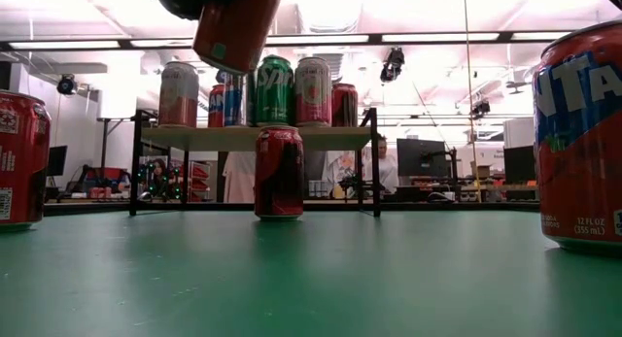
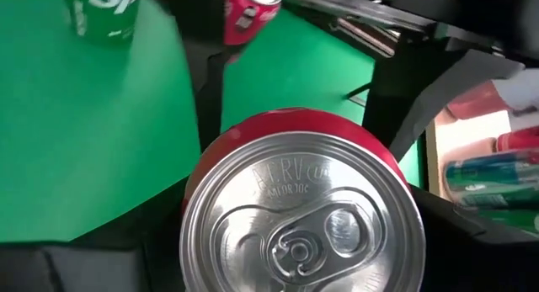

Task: Place canned beverage on shelf
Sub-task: Put the orange can on the shelf

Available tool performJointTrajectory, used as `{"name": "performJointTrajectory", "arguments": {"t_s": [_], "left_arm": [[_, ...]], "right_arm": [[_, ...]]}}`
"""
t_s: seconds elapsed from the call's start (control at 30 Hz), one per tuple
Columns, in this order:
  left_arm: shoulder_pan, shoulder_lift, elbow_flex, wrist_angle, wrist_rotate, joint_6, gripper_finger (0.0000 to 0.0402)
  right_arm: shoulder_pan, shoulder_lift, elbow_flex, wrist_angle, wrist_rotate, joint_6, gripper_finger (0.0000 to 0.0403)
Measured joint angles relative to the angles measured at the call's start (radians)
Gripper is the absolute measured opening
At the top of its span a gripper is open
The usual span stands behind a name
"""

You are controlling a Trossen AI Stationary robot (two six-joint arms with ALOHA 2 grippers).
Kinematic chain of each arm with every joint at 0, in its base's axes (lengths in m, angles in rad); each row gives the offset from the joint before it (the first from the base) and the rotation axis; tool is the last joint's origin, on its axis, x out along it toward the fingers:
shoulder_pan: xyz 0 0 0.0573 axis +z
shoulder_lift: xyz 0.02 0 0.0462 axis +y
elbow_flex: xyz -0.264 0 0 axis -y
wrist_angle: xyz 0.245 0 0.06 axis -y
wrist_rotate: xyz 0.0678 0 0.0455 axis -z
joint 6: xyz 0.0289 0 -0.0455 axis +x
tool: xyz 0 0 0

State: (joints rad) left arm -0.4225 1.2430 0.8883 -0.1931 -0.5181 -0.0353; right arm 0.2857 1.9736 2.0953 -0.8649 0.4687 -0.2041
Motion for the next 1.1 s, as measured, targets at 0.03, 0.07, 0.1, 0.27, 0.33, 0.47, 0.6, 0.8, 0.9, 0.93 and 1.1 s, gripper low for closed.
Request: {"name": "performJointTrajectory", "arguments": {"t_s": [0.03, 0.07, 0.1, 0.27, 0.33, 0.47, 0.6, 0.8, 0.9, 0.93, 1.1], "left_arm": [[0.0, 0.001, 0.0, 0.001, -0.025, -0.001, 0.0334], [0.0, 0.001, 0.0, 0.001, -0.047, 0.0, 0.0338], [0.0, 0.001, 0.0, -0.003, -0.051, 0.005, 0.034], [0.0, 0.002, 0.0, -0.001, -0.05, 0.017, 0.0338], [0.001, 0.001, 0.0, -0.002, -0.079, 0.022, 0.033], [0.0, 0.001, -0.001, -0.006, -0.113, 0.037, 0.03], [-0.001, 0.001, -0.001, -0.005, -0.125, 0.025, 0.0288], [0.0, -0.035, -0.003, -0.006, -0.206, -0.015, 0.0288], [0.0, -0.085, -0.003, -0.013, -0.234, -0.015, 0.0288], [0.0, -0.105, -0.003, -0.017, -0.237, -0.015, 0.0288], [0.001, -0.212, -0.016, -0.028, -0.32, -0.008, 0.0288]], "right_arm": [[-0.002, 0.0, 0.0, 0.007, 0.007, 0.007, 0.0293], [-0.005, 0.0, 0.0, 0.018, 0.012, 0.013, 0.0293], [-0.008, 0.0, 0.0, 0.031, 0.011, 0.019, 0.0293], [-0.02, 0.0, 0.002, 0.088, 0.0, 0.071, 0.0293], [-0.026, 0.0, 0.002, 0.093, -0.005, 0.067, 0.0293], [-0.03, 0.0, 0.002, 0.096, -0.008, 0.054, 0.0293], [-0.031, 0.0, 0.005, 0.093, -0.034, 0.062, 0.0308], [-0.034, -0.022, 0.019, 0.098, -0.039, 0.086, 0.0375], [-0.034, -0.048, 0.026, 0.089, 0.007, 0.09, 0.0379], [-0.033, -0.062, 0.026, 0.086, 0.033, 0.092, 0.038], [-0.034, -0.139, 0.025, 0.039, 0.117, 0.118, 0.0382]]}}
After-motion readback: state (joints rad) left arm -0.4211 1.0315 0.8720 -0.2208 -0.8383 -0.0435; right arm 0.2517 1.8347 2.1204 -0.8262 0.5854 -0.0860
